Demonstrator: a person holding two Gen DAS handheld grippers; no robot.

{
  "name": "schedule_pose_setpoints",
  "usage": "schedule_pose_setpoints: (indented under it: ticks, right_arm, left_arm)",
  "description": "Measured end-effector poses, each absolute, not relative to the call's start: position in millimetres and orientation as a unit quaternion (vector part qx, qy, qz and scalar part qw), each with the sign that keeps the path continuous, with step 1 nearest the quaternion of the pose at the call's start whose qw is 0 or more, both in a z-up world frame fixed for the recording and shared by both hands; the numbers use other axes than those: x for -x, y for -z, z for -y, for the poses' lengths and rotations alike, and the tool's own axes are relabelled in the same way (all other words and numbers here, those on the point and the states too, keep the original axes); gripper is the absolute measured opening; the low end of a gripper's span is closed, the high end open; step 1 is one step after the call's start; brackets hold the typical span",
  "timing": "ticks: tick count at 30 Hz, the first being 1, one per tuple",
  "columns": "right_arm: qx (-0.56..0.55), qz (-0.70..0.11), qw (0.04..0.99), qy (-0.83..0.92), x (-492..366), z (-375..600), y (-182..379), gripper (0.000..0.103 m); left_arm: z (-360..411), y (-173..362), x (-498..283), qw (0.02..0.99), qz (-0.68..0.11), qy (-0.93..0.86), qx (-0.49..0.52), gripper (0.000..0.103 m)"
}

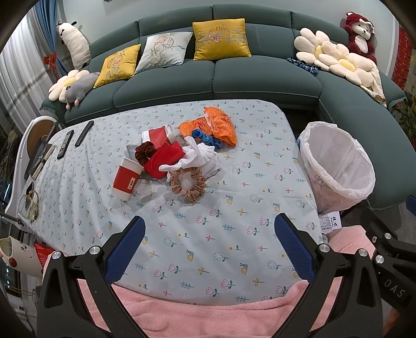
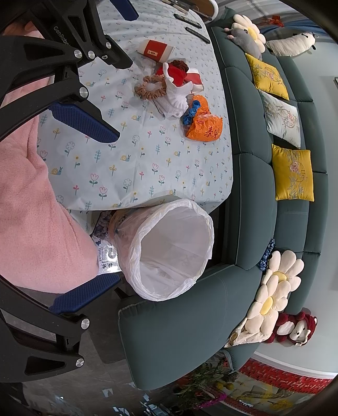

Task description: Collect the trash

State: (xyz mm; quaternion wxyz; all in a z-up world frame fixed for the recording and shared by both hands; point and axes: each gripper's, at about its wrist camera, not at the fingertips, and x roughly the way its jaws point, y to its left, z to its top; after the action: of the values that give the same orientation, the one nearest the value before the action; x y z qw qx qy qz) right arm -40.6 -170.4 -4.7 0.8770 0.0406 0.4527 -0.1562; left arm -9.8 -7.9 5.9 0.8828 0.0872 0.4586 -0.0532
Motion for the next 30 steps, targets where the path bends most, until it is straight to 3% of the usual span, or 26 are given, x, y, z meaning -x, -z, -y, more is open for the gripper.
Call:
schedule_pose_setpoints:
  ticks: [30]
  right_arm:
    - [-0.04,-0.453,0.877,0.158,38.9,168.0,4.2,0.096]
  left_arm:
    - [7.6,-5.7,11.0,0.884,-0.457,0.053,-0.086,0.095]
